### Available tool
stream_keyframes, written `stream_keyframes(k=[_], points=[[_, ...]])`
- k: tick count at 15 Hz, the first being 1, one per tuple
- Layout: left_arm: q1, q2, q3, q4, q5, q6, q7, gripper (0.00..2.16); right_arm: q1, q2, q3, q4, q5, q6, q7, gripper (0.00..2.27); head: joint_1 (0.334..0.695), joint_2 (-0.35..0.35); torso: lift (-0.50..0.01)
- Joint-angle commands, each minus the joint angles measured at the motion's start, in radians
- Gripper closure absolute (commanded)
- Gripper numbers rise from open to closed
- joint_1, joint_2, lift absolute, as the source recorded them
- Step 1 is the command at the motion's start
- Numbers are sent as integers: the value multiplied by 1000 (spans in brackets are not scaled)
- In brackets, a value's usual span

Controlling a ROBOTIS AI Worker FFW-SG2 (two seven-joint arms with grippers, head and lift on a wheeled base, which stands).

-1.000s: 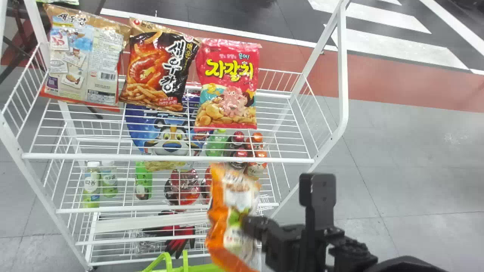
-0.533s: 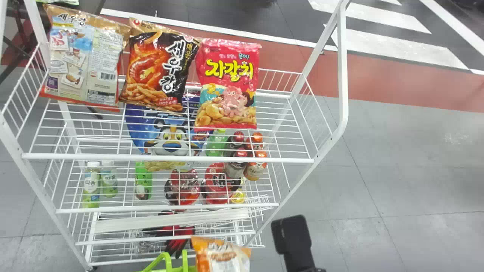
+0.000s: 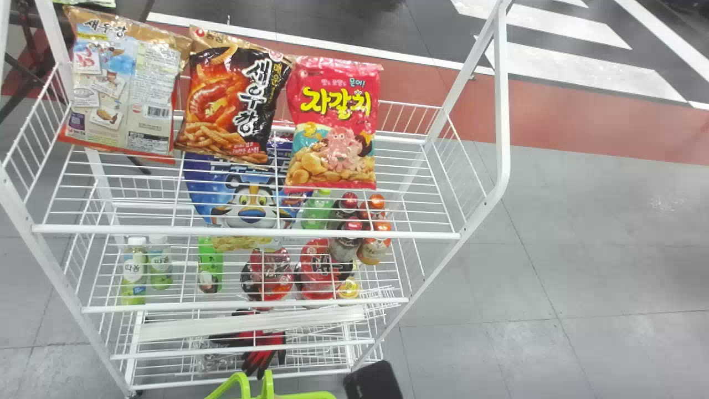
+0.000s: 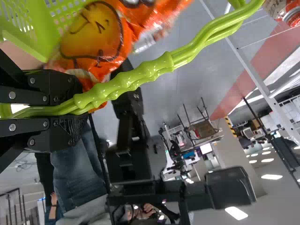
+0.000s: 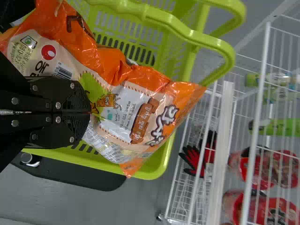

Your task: Hold basket handle with left hand then pick Gamjakkang with right hand and place into basket

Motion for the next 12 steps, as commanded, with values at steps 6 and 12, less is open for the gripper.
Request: stream_keyframes(k=[6,12], points=[[4,0,1,-2,-2,0,0,2148,-43,3,32,129,30,-86,-40,1447,695,-350,-18],[4,0,3,-2,0,-3,0,2148,-45,5,-17,49,5,-110,-63,49,695,-350,-18]])
